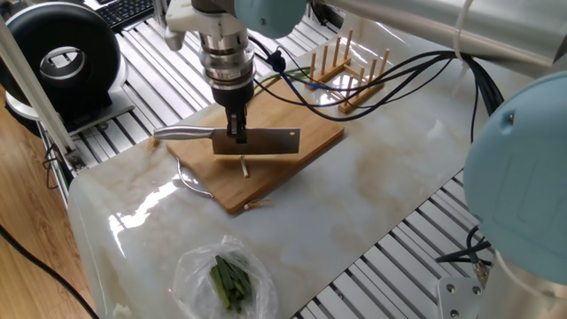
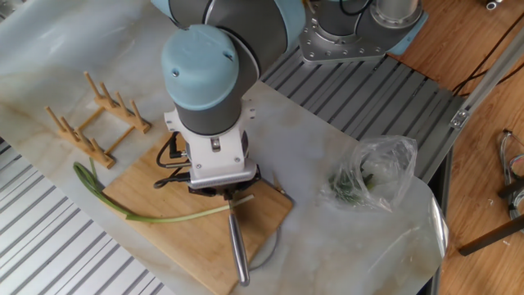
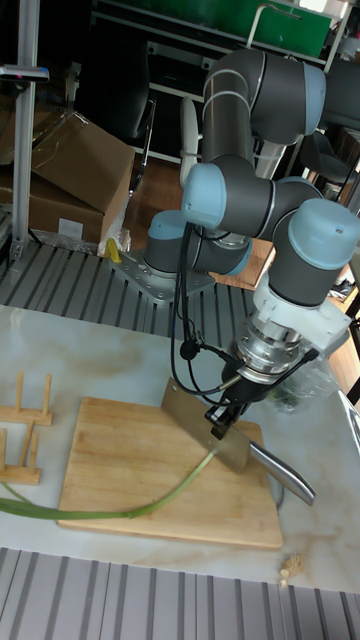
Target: Chop the green garlic
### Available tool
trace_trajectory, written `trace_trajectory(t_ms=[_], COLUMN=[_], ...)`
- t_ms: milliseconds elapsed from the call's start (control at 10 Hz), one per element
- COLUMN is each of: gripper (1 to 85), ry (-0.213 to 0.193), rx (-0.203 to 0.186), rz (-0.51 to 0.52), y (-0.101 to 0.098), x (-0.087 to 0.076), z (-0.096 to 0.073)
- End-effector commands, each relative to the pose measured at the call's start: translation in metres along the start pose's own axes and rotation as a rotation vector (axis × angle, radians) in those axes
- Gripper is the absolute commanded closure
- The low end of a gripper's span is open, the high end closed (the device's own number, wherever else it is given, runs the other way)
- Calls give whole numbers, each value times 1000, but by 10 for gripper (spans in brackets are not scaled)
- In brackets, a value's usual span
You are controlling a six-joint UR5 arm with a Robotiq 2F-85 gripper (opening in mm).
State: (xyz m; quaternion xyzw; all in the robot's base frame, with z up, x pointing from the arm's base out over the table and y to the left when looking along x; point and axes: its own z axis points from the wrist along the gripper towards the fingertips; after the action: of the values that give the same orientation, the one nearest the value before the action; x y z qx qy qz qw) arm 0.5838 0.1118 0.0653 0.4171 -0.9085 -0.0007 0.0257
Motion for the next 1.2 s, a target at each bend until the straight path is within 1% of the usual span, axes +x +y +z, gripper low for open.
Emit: trace_trajectory(t_ms=[0,200,400,500,600,800,1000,1100], gripper=[843,843,843,843,843,843,843,843], ry=[-21,-37,-58,-43,-35,-31,-43,-51], rx=[-3,-1,-2,0,-7,-14,-17,-19], rz=[13,36,45,48,62,72,78,76], y=[1,6,7,7,11,14,11,7], x=[-6,-10,-16,-14,-13,-14,-16,-17], z=[4,9,16,13,11,5,-9,-13])
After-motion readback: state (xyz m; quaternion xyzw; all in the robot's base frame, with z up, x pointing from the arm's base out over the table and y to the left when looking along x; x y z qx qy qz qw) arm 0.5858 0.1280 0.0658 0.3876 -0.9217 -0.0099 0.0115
